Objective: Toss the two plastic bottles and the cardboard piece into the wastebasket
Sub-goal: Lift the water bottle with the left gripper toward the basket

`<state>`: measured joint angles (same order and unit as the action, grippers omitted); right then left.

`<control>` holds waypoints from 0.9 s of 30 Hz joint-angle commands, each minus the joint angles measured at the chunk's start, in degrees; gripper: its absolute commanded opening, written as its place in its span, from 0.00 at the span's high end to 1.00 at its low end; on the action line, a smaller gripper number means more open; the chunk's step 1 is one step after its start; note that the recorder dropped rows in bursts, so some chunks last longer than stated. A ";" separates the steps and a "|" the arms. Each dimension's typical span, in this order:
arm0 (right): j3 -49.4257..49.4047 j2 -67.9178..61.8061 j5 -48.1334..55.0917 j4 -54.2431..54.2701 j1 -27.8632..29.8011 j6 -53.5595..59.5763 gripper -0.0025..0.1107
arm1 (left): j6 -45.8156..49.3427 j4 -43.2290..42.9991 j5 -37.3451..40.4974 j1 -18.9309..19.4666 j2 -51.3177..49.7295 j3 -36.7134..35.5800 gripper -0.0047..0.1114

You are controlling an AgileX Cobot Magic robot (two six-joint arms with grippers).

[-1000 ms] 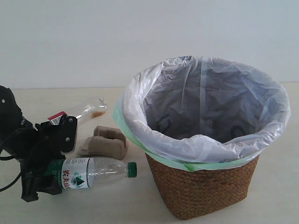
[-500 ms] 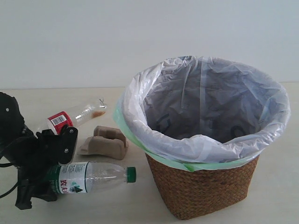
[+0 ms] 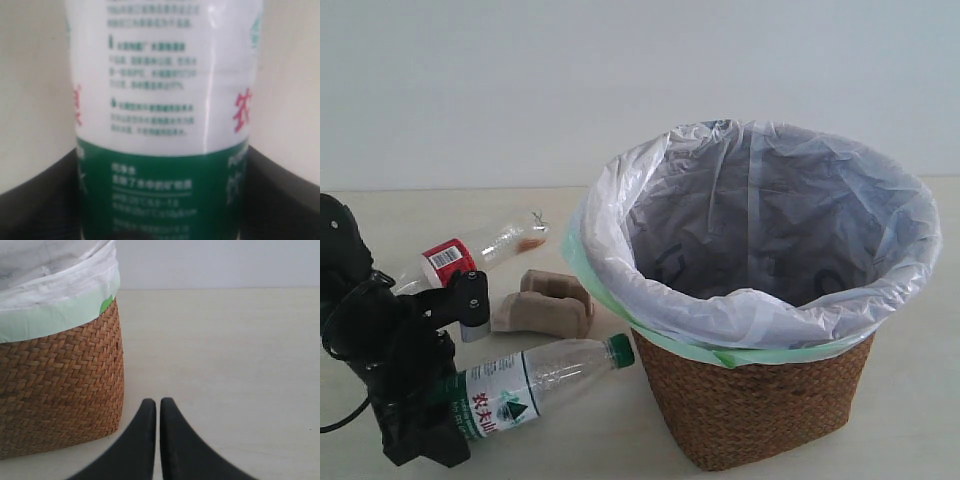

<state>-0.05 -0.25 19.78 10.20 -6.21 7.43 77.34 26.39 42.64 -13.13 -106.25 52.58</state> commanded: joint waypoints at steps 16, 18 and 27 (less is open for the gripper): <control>0.05 0.25 -0.23 -0.38 0.34 0.23 0.98 | -43.27 -14.20 6.39 1.41 24.43 -0.63 0.93; 0.05 0.25 -0.23 -0.38 0.34 0.23 0.98 | -46.93 -14.20 5.79 3.17 26.39 -0.72 0.93; 0.05 0.25 -0.23 -0.38 0.34 0.23 0.98 | -45.01 -3.82 -14.08 7.24 39.76 -8.72 0.93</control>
<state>-0.05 -0.25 19.78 10.20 -6.21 7.43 30.26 16.38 37.26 -6.08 -70.87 47.21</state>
